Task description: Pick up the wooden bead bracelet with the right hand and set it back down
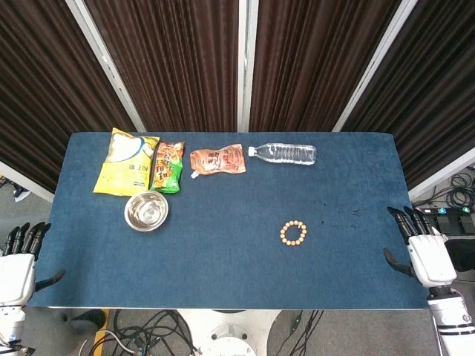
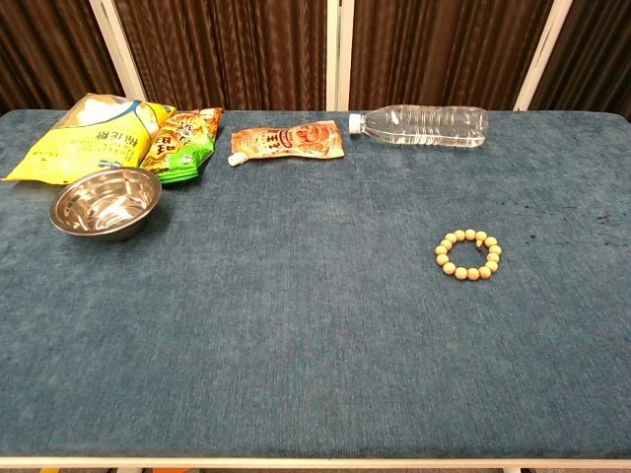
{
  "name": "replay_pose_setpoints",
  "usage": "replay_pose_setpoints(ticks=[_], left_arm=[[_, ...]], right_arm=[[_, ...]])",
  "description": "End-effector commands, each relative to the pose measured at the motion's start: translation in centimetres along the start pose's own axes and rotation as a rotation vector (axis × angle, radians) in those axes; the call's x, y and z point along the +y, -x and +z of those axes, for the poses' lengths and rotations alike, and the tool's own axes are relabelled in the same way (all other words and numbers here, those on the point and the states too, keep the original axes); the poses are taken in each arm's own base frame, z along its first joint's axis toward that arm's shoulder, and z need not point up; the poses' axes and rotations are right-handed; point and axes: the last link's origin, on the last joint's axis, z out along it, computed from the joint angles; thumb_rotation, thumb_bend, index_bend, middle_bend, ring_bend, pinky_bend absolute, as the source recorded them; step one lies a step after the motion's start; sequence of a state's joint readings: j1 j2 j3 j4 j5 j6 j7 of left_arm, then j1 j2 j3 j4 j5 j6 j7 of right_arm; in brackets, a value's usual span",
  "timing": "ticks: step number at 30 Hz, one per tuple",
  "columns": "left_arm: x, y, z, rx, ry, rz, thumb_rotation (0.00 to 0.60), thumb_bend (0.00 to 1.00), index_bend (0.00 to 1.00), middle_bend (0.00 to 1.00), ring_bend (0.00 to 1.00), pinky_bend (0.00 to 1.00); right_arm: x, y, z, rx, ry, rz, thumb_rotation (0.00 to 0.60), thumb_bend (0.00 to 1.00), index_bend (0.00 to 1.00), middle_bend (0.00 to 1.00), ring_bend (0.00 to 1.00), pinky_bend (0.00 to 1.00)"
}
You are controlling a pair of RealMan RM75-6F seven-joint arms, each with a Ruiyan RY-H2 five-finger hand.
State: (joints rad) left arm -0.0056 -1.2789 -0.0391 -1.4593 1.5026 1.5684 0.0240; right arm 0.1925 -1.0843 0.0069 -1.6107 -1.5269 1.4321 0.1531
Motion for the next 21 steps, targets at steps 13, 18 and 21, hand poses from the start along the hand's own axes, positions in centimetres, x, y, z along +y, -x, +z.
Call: replay_pose_setpoints(ticks=[13, 18, 21], left_arm=[[0.0, -0.5, -0.1, 0.016, 0.006, -0.011, 0.600, 0.00, 0.11, 0.09, 0.00, 0.00], [-0.2, -0.5, -0.3, 0.015, 0.001, -0.013, 0.600, 0.00, 0.11, 0.09, 0.00, 0.00], [-0.3, -0.6, -0.4, 0.015, -0.003, -0.015, 0.600, 0.00, 0.11, 0.09, 0.00, 0.00]], right_arm=[[-3.9, 1.5, 5.5, -0.037, -0.147, -0.034, 0.600, 0.20, 0.15, 0.27, 0.00, 0.00], [-7.8, 5.0, 10.5, -0.138, -0.243, -0.139, 0.600, 0.19, 0.28, 0.32, 0.01, 0.00], [-9.7, 7.5, 12.9, -0.182, -0.283, -0.217, 0.600, 0.19, 0.32, 0.33, 0.03, 0.00]])
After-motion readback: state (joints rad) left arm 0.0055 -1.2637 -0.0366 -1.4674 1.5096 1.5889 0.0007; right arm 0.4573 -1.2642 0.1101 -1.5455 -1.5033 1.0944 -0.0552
